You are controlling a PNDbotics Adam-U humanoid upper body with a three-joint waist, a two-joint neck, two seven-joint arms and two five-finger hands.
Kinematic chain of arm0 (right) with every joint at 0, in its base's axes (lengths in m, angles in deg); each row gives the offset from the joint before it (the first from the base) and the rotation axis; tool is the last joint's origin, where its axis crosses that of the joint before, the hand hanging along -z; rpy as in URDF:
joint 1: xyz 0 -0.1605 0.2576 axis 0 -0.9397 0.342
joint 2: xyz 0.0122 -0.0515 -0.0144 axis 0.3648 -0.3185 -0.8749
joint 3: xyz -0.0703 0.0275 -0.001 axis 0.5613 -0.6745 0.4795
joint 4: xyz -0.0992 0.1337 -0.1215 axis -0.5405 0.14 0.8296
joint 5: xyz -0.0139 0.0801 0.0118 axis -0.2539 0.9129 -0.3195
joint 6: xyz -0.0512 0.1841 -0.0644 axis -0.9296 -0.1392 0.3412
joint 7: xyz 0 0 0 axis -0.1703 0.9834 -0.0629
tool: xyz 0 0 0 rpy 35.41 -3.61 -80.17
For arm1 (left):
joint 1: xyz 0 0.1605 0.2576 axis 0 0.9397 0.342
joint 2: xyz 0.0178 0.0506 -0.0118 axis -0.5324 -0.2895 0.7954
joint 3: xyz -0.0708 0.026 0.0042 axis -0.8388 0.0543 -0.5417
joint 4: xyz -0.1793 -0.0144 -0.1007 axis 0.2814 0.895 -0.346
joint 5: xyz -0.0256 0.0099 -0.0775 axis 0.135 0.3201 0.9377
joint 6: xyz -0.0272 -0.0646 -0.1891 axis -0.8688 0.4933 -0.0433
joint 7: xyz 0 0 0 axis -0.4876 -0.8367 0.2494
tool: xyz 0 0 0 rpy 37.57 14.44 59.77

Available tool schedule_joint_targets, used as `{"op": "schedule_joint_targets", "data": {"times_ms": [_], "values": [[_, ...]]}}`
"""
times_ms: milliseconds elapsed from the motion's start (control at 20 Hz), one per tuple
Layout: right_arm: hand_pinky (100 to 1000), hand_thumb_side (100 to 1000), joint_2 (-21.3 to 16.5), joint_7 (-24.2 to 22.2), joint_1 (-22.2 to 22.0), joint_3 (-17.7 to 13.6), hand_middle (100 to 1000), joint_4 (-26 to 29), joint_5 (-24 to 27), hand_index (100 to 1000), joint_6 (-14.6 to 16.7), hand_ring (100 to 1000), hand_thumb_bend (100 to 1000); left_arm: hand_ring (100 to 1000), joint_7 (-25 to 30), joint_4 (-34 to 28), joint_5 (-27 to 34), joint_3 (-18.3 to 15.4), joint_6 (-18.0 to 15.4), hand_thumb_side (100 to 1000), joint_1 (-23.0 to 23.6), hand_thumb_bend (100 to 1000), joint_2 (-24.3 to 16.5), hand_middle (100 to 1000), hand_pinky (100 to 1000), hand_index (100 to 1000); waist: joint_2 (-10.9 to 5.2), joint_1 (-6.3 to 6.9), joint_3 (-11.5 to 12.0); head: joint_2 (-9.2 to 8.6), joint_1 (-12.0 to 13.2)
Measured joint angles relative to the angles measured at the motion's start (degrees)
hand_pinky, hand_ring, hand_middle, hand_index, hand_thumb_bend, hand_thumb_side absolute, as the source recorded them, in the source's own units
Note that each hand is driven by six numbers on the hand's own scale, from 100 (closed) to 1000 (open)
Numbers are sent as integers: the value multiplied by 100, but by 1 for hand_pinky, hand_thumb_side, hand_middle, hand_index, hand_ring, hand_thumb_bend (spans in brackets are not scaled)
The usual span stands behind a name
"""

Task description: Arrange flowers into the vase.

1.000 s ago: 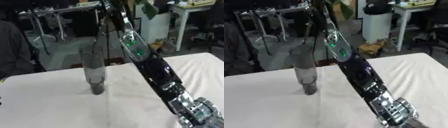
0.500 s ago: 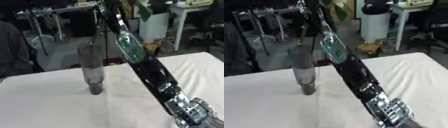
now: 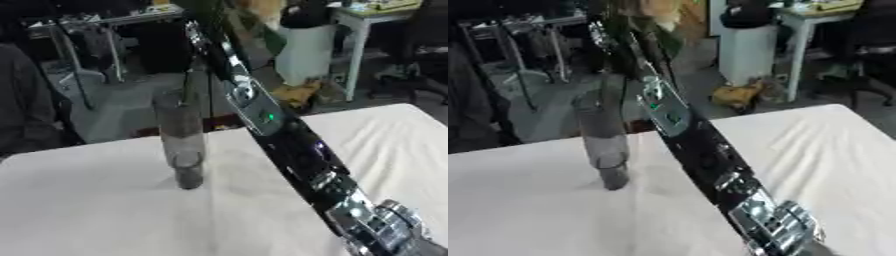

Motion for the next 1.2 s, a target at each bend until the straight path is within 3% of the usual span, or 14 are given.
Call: {"op": "schedule_joint_targets", "data": {"times_ms": [200,450,1200], "values": [[100,975,15,-272,-32,72,100,-197,-95,290,-40,268,100,608,1,2,0,1,1,969,4,418,0,615,606,721,1,0,-7,-1,-6],[100,974,16,-699,-43,76,183,-345,-204,327,-132,375,100,608,2,26,1,1,1,970,11,417,0,616,606,721,3,0,-26,-2,-15],[100,963,16,-1857,-29,57,259,-584,-742,383,-779,471,100,608,10,35,1,4,-5,971,24,416,0,616,606,721,6,-2,-26,-14,-25]]}}
